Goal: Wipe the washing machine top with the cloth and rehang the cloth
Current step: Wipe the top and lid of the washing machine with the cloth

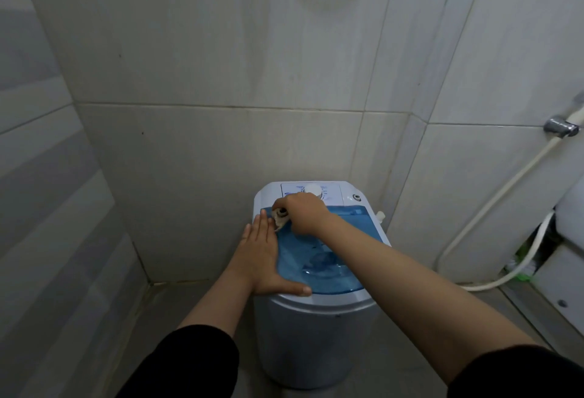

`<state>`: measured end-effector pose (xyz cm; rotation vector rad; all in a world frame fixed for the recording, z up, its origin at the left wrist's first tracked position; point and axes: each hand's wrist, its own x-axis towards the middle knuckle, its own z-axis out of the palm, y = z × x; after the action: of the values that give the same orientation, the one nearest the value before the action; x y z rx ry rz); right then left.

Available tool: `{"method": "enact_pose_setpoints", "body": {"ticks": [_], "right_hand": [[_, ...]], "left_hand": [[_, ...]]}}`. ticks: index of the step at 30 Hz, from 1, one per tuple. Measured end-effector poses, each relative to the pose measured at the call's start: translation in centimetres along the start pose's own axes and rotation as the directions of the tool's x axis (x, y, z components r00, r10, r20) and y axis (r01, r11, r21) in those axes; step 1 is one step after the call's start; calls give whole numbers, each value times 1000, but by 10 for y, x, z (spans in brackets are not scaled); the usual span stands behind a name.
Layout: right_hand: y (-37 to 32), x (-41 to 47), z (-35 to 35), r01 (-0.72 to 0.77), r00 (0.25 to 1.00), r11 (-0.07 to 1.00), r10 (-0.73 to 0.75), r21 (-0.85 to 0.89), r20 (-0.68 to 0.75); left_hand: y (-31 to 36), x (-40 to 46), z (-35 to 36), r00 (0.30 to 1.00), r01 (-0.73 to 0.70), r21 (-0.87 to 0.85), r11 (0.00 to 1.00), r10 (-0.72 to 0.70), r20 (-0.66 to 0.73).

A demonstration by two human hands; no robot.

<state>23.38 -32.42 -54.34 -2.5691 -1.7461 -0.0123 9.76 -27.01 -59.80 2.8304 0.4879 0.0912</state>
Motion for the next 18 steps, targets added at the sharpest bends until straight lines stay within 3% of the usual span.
{"method": "enact_pose_setpoints", "body": {"ticks": [13, 18], "right_hand": [[21, -74, 1, 116, 992, 993, -117, 8, 50], [26, -104, -3, 139, 981, 990, -138, -3, 138]], "left_hand": [[1, -2, -1, 999, 35, 22, 999, -36, 41], [1, -2, -2, 998, 34, 15, 999, -35, 48]]}}
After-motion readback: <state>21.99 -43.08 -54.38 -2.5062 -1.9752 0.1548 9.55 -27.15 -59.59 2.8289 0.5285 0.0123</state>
